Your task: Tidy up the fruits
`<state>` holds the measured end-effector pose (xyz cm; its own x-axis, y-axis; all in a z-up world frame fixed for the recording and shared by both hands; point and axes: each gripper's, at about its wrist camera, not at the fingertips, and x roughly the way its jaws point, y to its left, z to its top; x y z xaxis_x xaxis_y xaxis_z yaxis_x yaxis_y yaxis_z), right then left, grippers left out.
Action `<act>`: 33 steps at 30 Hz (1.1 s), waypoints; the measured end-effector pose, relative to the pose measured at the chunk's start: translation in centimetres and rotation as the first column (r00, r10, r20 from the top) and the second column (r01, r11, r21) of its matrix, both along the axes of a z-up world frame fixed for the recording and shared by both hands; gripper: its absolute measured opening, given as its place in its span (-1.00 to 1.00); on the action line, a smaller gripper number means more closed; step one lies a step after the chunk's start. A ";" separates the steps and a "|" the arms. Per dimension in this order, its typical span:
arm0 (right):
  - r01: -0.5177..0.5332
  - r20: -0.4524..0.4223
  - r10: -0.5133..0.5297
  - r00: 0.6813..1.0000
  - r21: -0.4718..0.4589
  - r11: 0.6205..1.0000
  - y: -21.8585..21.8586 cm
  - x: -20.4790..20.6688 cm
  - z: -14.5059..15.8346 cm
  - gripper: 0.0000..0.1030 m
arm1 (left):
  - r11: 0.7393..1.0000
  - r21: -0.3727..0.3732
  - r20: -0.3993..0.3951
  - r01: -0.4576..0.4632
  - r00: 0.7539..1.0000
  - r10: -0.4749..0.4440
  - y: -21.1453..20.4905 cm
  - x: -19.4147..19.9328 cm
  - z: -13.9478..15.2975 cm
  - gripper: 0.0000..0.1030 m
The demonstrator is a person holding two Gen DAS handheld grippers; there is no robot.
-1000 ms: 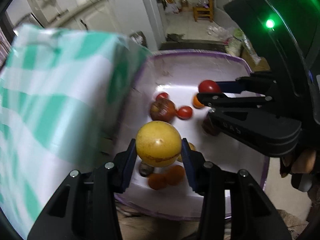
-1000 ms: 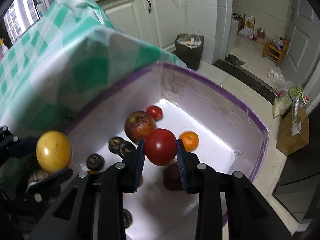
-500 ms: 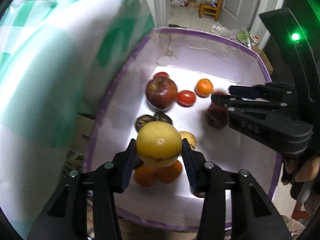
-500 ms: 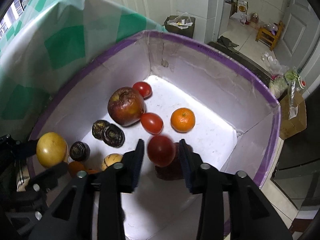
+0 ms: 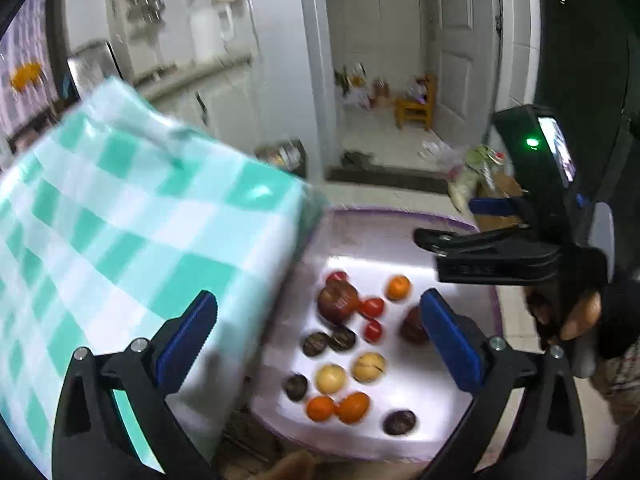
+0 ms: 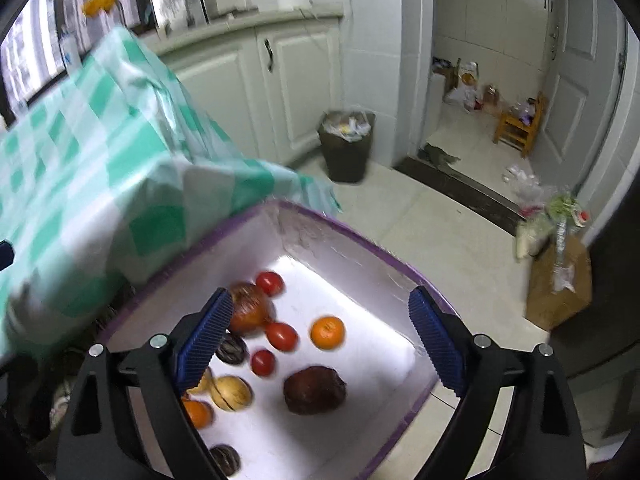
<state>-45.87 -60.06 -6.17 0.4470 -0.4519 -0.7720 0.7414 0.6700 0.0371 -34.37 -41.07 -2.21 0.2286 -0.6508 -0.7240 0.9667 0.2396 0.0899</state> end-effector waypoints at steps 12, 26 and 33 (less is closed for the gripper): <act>0.070 -0.219 -0.039 0.975 0.132 0.989 0.7 0.9 -6.3 0.69 | 0.925 0.368 -0.032 0.090 0.996 -0.084 -1.1 -2.2 -9.0 0.97; 0.060 -0.233 -0.017 0.972 0.182 0.981 1.1 2.2 -7.9 0.69 | 0.897 0.433 -0.052 0.093 0.996 -0.078 -1.0 -1.8 -10.8 0.97; 0.066 -0.236 -0.018 0.972 0.198 0.978 1.0 2.3 -8.4 0.69 | 0.899 0.430 -0.048 0.076 0.997 -0.061 -1.0 -1.4 -10.7 0.97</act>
<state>-43.57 -59.08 -14.54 0.2294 -0.2891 -0.9294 0.7729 0.6345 -0.0066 -35.74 -42.04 -12.90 0.1658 -0.2860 -0.9438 0.9836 0.1172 0.1372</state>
